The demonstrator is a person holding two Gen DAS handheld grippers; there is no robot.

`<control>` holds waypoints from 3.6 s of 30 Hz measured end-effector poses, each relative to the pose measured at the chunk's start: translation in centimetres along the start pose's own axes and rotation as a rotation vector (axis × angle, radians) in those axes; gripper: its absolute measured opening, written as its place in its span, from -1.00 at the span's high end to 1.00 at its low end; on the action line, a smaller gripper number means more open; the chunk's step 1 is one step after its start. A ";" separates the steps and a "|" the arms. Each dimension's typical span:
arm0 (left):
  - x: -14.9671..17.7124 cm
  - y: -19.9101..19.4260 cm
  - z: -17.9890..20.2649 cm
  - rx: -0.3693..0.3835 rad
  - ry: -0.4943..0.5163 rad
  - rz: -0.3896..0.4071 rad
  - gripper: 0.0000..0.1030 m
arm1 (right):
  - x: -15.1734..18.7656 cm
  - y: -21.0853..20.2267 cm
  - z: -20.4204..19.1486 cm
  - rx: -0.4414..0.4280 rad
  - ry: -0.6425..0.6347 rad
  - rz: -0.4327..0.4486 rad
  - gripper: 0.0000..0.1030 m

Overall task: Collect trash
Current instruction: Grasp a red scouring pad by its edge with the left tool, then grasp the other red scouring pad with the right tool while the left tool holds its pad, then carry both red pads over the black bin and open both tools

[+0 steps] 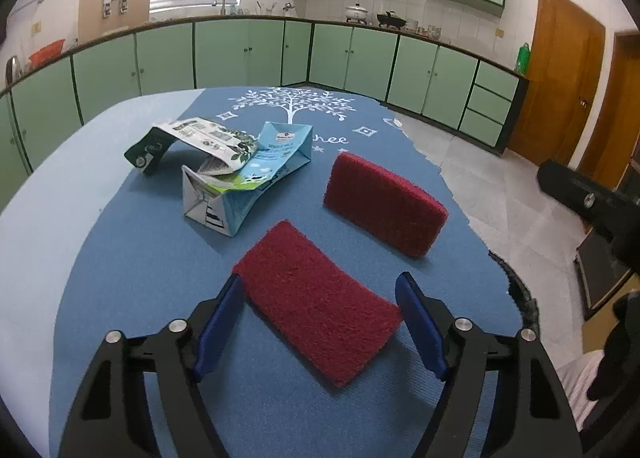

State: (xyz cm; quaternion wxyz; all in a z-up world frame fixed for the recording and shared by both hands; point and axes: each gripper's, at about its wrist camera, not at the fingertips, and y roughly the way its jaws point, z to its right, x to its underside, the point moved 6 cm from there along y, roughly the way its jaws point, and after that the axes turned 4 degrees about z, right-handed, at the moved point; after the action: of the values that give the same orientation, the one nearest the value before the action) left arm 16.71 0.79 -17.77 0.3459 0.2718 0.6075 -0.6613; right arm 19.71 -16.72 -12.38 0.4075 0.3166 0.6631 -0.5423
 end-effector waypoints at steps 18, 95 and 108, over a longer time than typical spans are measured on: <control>-0.4 -2.2 0.0 0.095 -0.014 0.016 0.14 | -0.3 0.7 -1.7 -0.030 -0.028 -0.008 -0.89; -3.6 -2.7 -4.7 0.040 -0.054 0.061 0.76 | 1.6 4.1 -7.9 -0.272 -0.109 -0.150 0.73; -5.8 -4.7 -2.5 0.069 -0.013 0.126 0.76 | -3.1 -0.7 -6.8 -0.247 -0.117 -0.017 0.76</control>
State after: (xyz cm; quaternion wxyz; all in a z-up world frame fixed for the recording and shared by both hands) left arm 16.45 4.12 -10.66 0.3812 0.3173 0.5637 -0.6605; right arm 19.22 -10.16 -8.78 0.4768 0.2264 0.7025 -0.4773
